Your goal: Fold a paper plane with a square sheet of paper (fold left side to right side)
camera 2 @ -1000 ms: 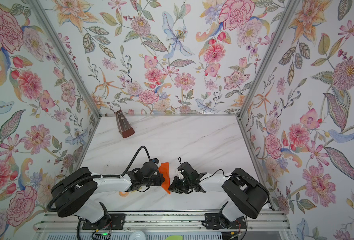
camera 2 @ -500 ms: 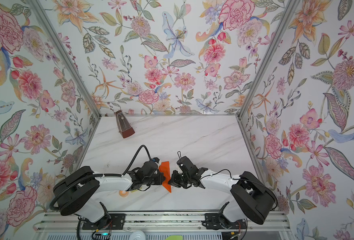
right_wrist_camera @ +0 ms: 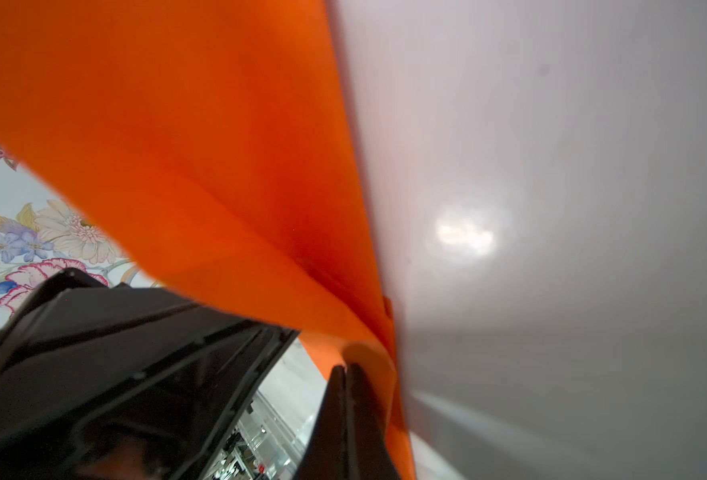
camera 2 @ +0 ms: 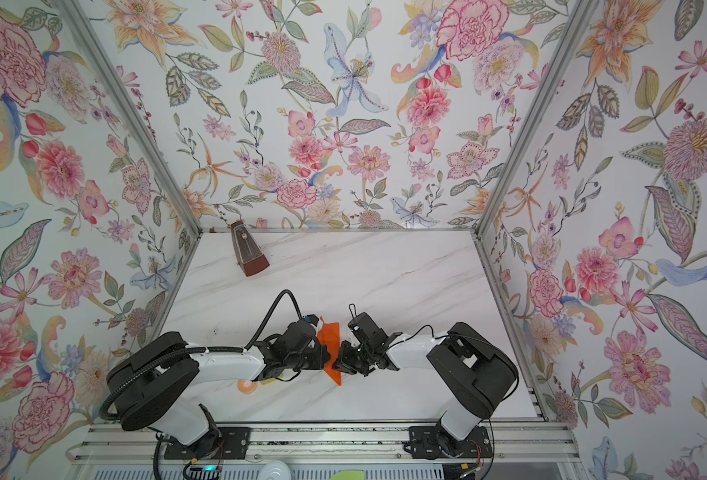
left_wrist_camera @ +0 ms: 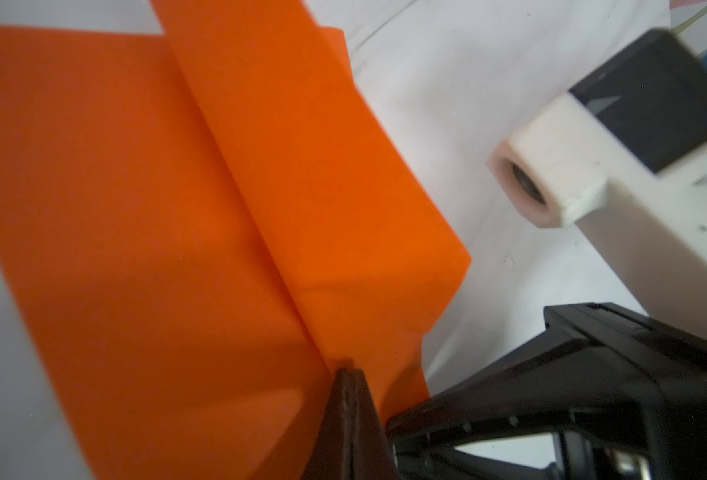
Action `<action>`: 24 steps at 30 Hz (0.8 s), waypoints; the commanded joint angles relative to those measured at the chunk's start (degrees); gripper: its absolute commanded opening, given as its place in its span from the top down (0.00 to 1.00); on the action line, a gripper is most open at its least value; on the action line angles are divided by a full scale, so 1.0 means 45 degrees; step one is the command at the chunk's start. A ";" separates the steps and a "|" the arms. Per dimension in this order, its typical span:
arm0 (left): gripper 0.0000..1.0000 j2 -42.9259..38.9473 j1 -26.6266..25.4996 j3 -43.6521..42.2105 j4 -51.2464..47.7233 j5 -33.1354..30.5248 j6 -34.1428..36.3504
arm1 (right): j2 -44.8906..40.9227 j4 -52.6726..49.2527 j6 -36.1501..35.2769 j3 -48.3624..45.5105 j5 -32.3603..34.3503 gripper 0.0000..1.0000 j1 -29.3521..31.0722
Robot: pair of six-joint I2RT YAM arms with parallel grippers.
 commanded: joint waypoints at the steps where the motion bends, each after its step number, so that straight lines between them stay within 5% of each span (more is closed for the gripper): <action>1: 1.00 0.0465 0.0192 -0.0296 -0.2785 -0.0774 0.0252 | 0.0666 -0.0404 -0.0144 -0.0834 0.0055 1.00 0.0022; 10: 1.00 -0.1300 0.0217 0.1418 -0.4471 -0.0751 0.1353 | 0.0804 0.0154 -0.0026 -0.1338 -0.0007 1.00 0.0018; 18: 0.96 -0.0315 0.0027 0.2311 -0.3864 0.1306 0.1959 | 0.0900 0.0429 0.0042 -0.1474 -0.0027 1.00 0.0021; 24: 0.99 0.0850 0.0026 0.2655 -0.4741 0.0462 0.1981 | 0.0750 0.0497 0.0135 -0.1596 0.0012 1.00 -0.0040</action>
